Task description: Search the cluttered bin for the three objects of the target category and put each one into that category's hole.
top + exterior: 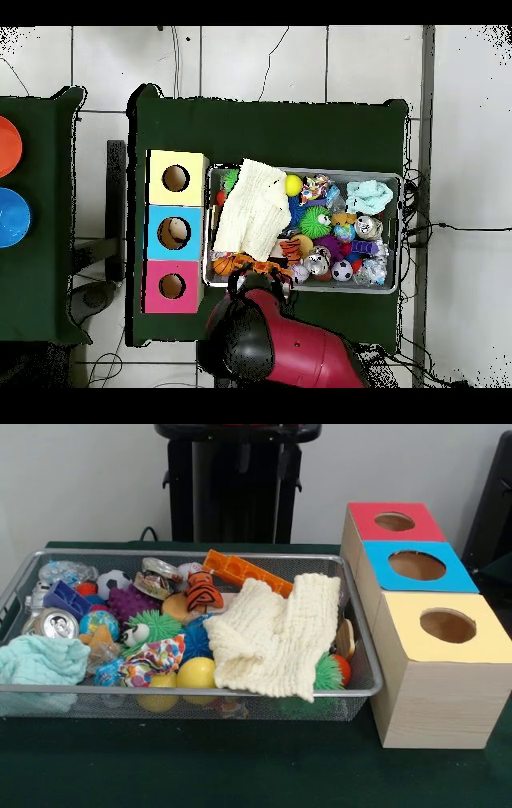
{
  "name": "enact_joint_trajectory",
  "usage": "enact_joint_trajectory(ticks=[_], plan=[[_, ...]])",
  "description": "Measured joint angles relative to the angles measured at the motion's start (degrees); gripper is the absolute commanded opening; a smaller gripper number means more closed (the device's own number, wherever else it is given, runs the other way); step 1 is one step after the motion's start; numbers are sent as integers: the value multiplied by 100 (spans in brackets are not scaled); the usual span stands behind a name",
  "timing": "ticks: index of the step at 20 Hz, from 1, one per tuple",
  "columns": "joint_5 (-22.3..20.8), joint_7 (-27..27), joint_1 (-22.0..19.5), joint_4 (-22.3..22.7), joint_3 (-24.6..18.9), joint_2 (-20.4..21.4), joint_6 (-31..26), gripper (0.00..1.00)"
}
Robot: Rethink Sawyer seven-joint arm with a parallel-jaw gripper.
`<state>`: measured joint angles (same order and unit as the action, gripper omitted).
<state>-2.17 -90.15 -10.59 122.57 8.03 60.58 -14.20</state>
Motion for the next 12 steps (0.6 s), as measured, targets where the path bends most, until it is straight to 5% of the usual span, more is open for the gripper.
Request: enact_joint_trajectory(ticks=[12], plan=[[-15, 0, -1126, -55, -231, -1074, 755, 100]])
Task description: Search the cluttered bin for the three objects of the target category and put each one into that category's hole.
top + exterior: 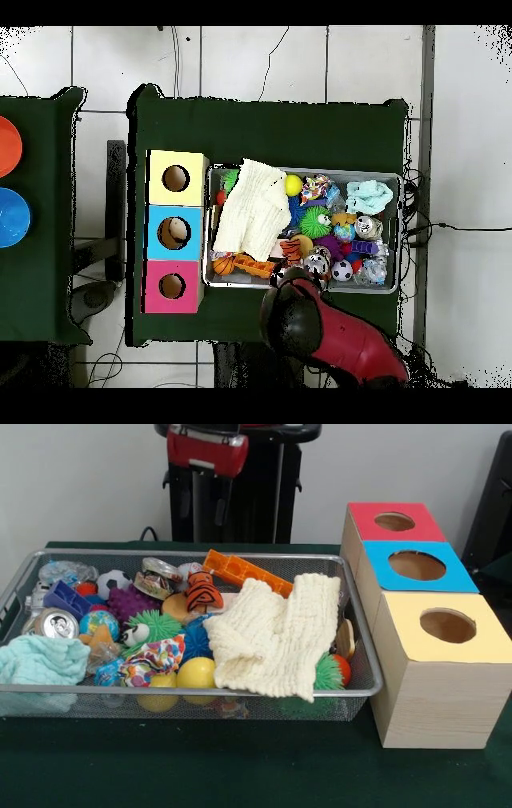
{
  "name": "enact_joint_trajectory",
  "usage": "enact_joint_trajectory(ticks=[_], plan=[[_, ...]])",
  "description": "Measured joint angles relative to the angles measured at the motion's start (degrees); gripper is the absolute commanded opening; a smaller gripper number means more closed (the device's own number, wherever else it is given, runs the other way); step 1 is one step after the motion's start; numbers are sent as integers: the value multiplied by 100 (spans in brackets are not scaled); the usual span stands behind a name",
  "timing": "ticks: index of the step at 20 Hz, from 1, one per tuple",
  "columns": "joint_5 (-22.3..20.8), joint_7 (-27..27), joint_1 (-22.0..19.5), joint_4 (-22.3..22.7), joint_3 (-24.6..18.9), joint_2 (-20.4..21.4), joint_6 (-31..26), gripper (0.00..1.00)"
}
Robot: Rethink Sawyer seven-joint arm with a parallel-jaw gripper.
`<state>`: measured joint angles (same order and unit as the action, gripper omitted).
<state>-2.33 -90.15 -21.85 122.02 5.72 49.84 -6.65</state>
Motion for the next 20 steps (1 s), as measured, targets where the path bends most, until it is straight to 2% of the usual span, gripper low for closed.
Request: enact_joint_trajectory(ticks=[3, 9, 20], plan=[[-61, 0, -246, -12, -94, -311, 234, 100], [-226, 0, -411, -18, -205, -790, 600, 100], [-579, 0, -566, -269, -658, -1233, 656, 100]])
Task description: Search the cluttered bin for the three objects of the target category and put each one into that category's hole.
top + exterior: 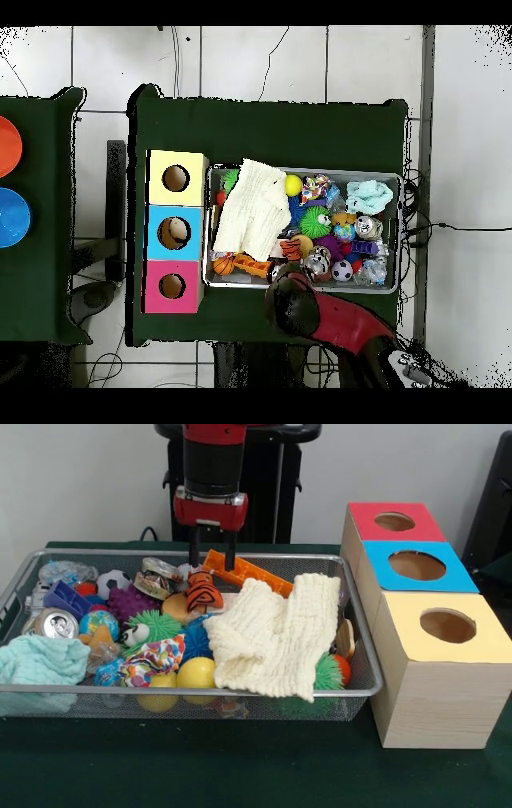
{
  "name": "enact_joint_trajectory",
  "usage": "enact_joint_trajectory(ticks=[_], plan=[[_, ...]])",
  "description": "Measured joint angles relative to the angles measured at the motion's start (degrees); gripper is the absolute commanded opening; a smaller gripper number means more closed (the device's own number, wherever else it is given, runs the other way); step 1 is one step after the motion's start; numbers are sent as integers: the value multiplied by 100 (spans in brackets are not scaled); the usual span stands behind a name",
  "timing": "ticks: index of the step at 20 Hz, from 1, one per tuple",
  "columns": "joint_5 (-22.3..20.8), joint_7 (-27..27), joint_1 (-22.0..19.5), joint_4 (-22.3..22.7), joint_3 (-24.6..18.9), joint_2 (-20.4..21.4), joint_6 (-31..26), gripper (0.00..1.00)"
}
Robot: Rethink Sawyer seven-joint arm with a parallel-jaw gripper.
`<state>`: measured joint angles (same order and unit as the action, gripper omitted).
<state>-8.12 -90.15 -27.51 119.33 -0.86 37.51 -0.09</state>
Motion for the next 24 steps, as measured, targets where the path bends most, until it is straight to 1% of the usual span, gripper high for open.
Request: enact_joint_trajectory(ticks=[5, 9, 18, 24], plan=[[-107, 0, -131, -245, -197, -135, -1, 100], [-220, 0, -200, -446, -272, -230, -11, 100], [-336, 0, -199, -817, -306, -350, -51, 100], [-393, 0, -152, -1041, -311, -504, -52, 100]])
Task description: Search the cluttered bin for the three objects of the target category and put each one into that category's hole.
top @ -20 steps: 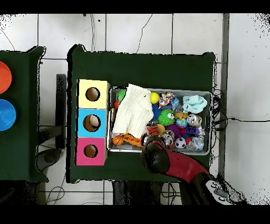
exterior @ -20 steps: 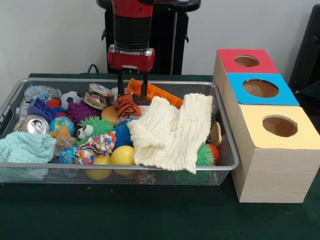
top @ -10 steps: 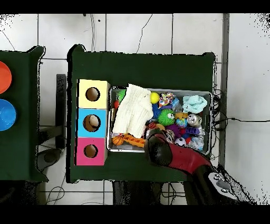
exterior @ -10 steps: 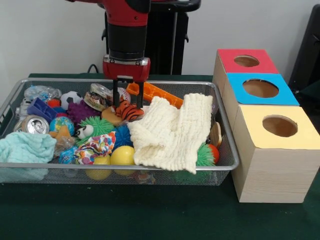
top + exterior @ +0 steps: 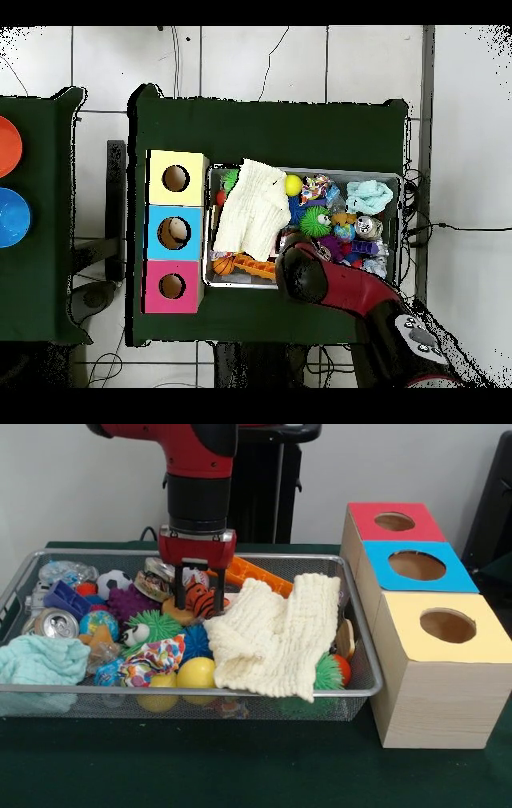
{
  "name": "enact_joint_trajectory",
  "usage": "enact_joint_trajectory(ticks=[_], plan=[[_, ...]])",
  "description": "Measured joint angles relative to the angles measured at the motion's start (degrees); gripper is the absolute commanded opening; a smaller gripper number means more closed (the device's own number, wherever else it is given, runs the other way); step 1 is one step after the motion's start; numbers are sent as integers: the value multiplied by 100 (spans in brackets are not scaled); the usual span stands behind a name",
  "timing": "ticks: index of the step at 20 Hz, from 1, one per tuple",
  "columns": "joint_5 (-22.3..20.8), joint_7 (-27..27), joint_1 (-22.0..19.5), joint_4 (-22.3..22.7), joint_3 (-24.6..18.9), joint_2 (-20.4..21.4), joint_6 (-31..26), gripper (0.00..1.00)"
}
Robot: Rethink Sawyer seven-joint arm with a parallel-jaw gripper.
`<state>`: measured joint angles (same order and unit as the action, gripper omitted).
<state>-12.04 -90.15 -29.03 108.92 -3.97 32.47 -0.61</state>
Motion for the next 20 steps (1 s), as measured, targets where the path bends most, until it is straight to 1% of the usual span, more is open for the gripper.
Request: enact_joint_trajectory(ticks=[5, 9, 13, 20], plan=[[-84, 0, 55, -142, -2, -163, 0, 100], [-107, 0, 124, -162, -7, -291, 2, 100], [-136, 0, 138, -163, -6, -345, 22, 100], [-363, 0, 14, -163, -69, -344, 62, 100]])
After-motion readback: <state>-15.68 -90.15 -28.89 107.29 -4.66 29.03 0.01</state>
